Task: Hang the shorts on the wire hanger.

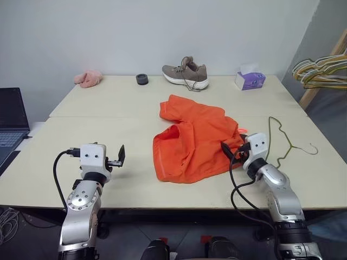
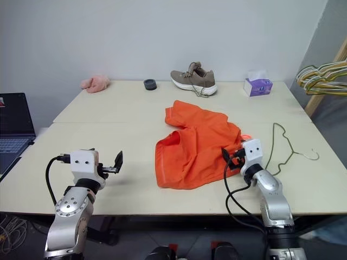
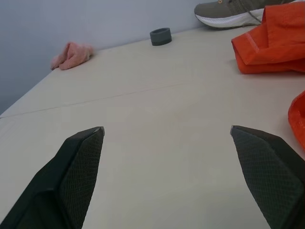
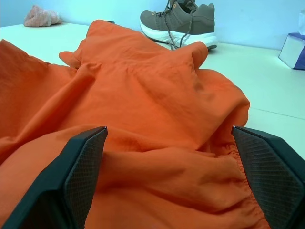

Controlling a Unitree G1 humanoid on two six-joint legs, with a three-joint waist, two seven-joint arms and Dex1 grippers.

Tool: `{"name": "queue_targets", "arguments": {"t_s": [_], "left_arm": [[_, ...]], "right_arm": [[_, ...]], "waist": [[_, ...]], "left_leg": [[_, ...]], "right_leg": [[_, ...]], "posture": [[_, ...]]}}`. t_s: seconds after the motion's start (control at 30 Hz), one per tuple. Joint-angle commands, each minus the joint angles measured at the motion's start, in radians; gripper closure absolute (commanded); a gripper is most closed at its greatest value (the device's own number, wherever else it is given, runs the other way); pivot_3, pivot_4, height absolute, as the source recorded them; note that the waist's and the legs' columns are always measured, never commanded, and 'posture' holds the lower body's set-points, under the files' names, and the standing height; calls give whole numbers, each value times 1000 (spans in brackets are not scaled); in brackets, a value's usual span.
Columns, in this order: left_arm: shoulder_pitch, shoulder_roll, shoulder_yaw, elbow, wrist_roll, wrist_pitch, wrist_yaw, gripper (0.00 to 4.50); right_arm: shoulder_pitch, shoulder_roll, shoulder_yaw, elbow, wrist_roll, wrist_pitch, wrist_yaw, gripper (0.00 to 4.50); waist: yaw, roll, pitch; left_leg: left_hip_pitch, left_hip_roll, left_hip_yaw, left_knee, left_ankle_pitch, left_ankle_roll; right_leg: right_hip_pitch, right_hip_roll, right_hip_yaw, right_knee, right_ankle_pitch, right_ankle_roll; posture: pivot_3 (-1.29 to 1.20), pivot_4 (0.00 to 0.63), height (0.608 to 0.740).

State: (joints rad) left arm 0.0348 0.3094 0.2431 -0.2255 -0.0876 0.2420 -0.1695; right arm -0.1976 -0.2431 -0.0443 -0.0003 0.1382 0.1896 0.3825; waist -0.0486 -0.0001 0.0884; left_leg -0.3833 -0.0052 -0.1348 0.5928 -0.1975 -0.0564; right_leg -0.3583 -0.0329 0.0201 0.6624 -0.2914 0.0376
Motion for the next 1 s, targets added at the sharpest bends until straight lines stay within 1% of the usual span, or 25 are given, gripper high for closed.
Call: {"name": "queue_targets", "arguments": {"t_s": [0.03, 0.63, 0.77, 0.9, 1.0], "left_arm": [[-4, 16, -5, -38, 7, -46, -17, 0], [-3, 38, -52, -15, 49, -53, -43, 0], [2, 36, -50, -9, 26, -65, -71, 0], [21, 49, -74, -32, -49, -101, -194, 0], [4, 112, -188, -64, -92, -86, -381, 0]], "right_arm": [[-18, -11, -17, -22, 7, -25, -5, 47], [4, -24, -8, -50, 5, -20, 2, 47], [-4, -33, -3, -50, 0, -21, 9, 47], [-15, -43, -8, -49, -1, -23, 12, 47], [20, -72, 12, -95, 36, -4, 87, 47]], "waist": [[2, 0, 0], [0, 0, 1], [-2, 0, 1], [-6, 1, 2], [-9, 1, 4]], "left_leg": [[0, 0, 0, 0, 0, 0], [0, 0, 0, 0, 0, 0], [0, 0, 0, 0, 0, 0], [0, 0, 1, 0, 0, -1], [-1, 0, 1, 0, -1, -1]], "right_leg": [[0, 0, 0, 0, 0, 0], [0, 0, 0, 0, 0, 0], [0, 0, 0, 0, 0, 0], [0, 0, 0, -1, -1, 0], [-1, -1, 0, -1, -1, 0]], "posture": [[-11, 37, 740], [-37, 44, 740], [-56, 45, 740], [-78, 46, 740], [-101, 47, 740]]}}
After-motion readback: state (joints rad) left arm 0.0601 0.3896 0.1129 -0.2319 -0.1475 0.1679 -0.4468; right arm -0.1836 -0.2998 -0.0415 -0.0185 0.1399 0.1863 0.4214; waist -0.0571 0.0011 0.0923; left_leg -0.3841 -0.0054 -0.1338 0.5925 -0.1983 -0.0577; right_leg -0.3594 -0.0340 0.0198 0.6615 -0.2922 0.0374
